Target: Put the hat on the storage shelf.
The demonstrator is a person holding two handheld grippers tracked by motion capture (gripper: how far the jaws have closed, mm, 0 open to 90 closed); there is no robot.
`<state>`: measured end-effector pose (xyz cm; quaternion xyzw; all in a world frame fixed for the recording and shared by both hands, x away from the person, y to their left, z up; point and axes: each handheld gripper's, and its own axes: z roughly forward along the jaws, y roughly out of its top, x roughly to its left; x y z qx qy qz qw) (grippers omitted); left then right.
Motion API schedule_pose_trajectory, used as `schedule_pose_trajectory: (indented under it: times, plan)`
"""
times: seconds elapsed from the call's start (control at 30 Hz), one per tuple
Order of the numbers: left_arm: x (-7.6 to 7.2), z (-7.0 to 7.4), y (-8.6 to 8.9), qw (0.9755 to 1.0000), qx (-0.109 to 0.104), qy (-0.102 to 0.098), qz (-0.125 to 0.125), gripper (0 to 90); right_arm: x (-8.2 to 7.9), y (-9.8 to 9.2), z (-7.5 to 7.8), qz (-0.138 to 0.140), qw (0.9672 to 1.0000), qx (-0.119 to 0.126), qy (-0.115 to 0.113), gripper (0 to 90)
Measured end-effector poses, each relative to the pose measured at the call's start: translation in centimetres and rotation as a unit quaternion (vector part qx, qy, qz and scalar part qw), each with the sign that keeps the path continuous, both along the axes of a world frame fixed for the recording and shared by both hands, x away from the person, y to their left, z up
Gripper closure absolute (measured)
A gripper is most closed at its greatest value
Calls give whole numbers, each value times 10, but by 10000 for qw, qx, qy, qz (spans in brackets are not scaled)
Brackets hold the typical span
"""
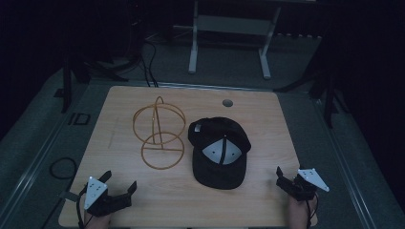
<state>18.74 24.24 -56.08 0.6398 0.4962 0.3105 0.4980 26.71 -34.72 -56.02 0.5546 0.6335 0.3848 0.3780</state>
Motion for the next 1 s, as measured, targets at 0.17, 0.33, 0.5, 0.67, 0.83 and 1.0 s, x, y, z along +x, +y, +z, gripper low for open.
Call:
schedule_pose_trajectory:
  times: [0.17, 0.33, 0.5, 0.67, 0.83, 1.0]
  plan:
    - [1, 0, -2, 9998, -167, -18, -65, 6, 2, -1, 0, 44, 9999, 136, 69, 137]
    - [-1, 1, -9, 9995, 139, -135, -252, 6, 3, 3, 1, 249, 9996, 79, 126, 137]
    - [0, -1, -17, 9992, 250, -74, -301, 6, 3, 11, 6, 520, 9981, 4, 315, 137]
    - [-2, -1, -22, 9988, 310, -124, -355, 7, 2, 19, 16, 766, 9958, 242, 432, 137]
    - [-2, -1, -26, 9984, 248, 91, -493, 6, 3, 28, 39, 983, 9945, 213, 280, 137]
    - [-4, 3, -28, 9981, 284, 250, -478, 6, 7, 38, 66, 1149, 9928, 304, 109, 136]
